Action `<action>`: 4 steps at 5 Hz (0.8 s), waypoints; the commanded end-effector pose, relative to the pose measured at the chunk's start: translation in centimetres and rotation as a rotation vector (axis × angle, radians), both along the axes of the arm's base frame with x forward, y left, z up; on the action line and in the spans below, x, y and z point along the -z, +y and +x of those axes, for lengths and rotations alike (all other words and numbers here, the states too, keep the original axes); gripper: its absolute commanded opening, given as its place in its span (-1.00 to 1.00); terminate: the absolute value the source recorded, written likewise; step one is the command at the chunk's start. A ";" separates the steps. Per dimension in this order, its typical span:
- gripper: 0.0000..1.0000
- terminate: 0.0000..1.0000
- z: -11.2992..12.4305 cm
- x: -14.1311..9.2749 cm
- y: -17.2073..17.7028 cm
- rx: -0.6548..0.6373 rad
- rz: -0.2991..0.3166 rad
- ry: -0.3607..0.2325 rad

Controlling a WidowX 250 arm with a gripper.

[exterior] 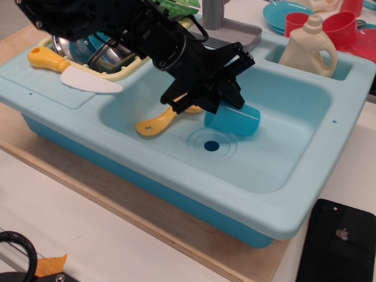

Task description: Flip cup upright

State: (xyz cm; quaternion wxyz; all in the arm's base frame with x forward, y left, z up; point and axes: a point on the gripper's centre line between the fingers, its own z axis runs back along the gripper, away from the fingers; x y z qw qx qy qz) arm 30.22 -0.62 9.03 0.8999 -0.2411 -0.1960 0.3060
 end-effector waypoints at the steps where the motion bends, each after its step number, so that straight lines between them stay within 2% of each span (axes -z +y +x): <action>1: -1.00 -1.00 0.6 -3.0 0.2 0.089 0.287 0.092; 2: -1.00 -1.00 0.8 -4.0 0.0 0.130 0.423 0.194; 3: -1.00 -1.00 0.7 -4.0 0.1 0.148 0.502 0.244; 4: -1.00 -1.00 0.2 -3.1 0.5 0.131 0.483 0.299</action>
